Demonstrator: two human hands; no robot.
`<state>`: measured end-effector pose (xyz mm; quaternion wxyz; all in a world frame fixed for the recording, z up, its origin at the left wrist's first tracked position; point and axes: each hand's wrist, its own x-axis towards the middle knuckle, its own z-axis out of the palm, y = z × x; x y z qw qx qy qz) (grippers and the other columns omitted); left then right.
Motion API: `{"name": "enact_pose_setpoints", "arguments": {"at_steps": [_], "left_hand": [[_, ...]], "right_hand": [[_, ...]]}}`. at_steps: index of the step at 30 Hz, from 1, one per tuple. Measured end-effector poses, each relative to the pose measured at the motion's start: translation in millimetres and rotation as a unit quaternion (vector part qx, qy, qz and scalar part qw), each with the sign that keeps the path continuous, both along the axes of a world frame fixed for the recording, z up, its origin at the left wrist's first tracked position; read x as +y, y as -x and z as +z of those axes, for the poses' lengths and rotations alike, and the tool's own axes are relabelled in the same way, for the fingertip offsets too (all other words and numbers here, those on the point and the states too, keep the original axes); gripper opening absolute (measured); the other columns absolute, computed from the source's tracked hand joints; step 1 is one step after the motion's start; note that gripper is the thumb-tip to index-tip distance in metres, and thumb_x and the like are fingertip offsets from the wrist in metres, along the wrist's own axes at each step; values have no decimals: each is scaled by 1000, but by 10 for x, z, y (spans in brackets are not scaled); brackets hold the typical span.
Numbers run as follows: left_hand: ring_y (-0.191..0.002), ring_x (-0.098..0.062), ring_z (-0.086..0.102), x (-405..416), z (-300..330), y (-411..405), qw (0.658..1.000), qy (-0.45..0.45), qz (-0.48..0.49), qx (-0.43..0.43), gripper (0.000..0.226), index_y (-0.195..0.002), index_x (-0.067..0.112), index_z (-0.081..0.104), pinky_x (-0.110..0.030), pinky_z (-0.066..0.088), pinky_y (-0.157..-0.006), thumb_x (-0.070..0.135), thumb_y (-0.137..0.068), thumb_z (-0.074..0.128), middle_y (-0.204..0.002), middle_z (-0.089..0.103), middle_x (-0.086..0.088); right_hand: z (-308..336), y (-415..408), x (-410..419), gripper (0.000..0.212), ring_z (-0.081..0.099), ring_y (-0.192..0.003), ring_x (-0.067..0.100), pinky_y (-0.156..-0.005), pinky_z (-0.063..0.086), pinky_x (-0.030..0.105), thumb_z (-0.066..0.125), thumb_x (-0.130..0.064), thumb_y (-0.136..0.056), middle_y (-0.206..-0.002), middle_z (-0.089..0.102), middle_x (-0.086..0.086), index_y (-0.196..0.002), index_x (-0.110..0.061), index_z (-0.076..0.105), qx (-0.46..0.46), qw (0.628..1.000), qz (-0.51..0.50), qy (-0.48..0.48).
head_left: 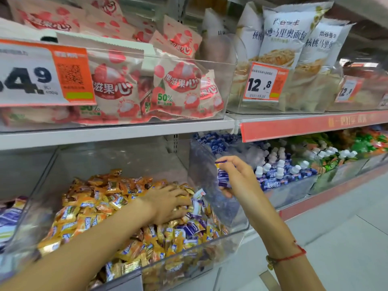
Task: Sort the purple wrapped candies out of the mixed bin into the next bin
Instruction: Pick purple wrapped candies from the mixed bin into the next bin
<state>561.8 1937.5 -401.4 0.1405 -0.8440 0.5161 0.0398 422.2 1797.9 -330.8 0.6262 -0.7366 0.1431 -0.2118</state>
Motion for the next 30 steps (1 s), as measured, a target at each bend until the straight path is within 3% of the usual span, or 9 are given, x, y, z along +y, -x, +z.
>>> {"name": "enact_pose_setpoints", "arguments": {"at_steps": [3, 7, 12, 14, 17, 20, 23, 25, 30], "left_hand": [[-145, -20, 20, 205, 99, -51, 997, 39, 68, 2, 48, -145, 48, 31, -41, 21, -115, 59, -98, 28, -158, 20, 7], [-146, -21, 20, 569, 268, -51, 984, 63, 163, 23, 46, -142, 46, 37, -39, 25, -115, 56, -98, 33, -160, 18, 6], [-142, -21, 26, 612, 399, 211, 972, 143, 176, -57, 47, -143, 44, 36, -41, 23, -114, 45, -97, 47, -154, 31, 5], [-127, -15, 45, 436, 409, 323, 965, 226, 130, 25, 38, -132, 40, 53, -37, 38, -105, 48, -95, 51, -140, 49, 8], [-106, -13, 59, 132, 321, 453, 972, 139, 98, 164, 43, -122, 30, 65, -32, 49, -87, 57, -90, 55, -119, 66, 8], [-106, -17, 59, -26, 209, 504, 981, 75, 110, 141, 45, -120, 24, 65, -29, 44, -77, 54, -87, 62, -115, 66, 7], [-94, -15, 61, 11, 170, 440, 964, 181, 133, 139, 34, -108, 25, 67, -27, 40, -69, 46, -82, 71, -93, 64, 10], [-79, -9, 63, 101, 200, 409, 923, 308, 165, 163, 30, -104, 25, 69, -28, 46, -67, 44, -82, 72, -77, 64, 15], [-71, 4, 67, 178, 453, 603, 727, 525, 194, 397, 20, -92, 22, 75, -14, 49, -65, 37, -80, 74, -74, 74, 9]], "right_hand": [[-5, 21, 46, 15, 47, -43, 3, -43, 39, 15, 51, -27, -99, -50, 55, -12, -102, -13, 56, -11, 1000, 28, 3], [13, 54, 70, 30, 53, -46, 7, -43, 40, 17, 69, -26, -87, -81, 66, 15, -103, -3, 59, -52, 999, 12, -12], [-2, 44, 88, 15, 49, -44, 6, -42, 39, 16, 71, -19, -86, -68, 58, 3, -95, -11, 61, -30, 995, 37, -85], [1, 17, 112, 8, 45, -41, 8, -40, 37, 17, 67, -17, -89, -65, 53, 3, -88, -13, 60, -11, 992, 56, -112], [-25, -2, 149, 7, 51, -44, 10, -44, 42, 18, 63, -16, -92, -71, 53, 5, -87, -13, 60, 31, 990, 102, -88], [-70, 9, 175, 7, 61, -55, 7, -54, 51, 19, 56, -10, -96, -76, 57, 6, -100, -11, 62, 55, 988, 136, -37], [-119, 5, 163, 17, 55, -57, 8, -52, 49, 16, 49, -7, -99, -78, 54, -1, -105, -13, 64, 45, 991, 121, 38], [-137, 10, 145, 19, 45, -52, 8, -45, 40, 15, 46, -9, -100, -72, 50, -5, -104, -12, 65, 38, 992, 100, 66], [-178, -49, 167, 28, 45, -54, 3, -49, 33, 20, 62, -48, -88, -79, 55, -7, -100, -23, 61, 23, 997, 33, 61]]}}
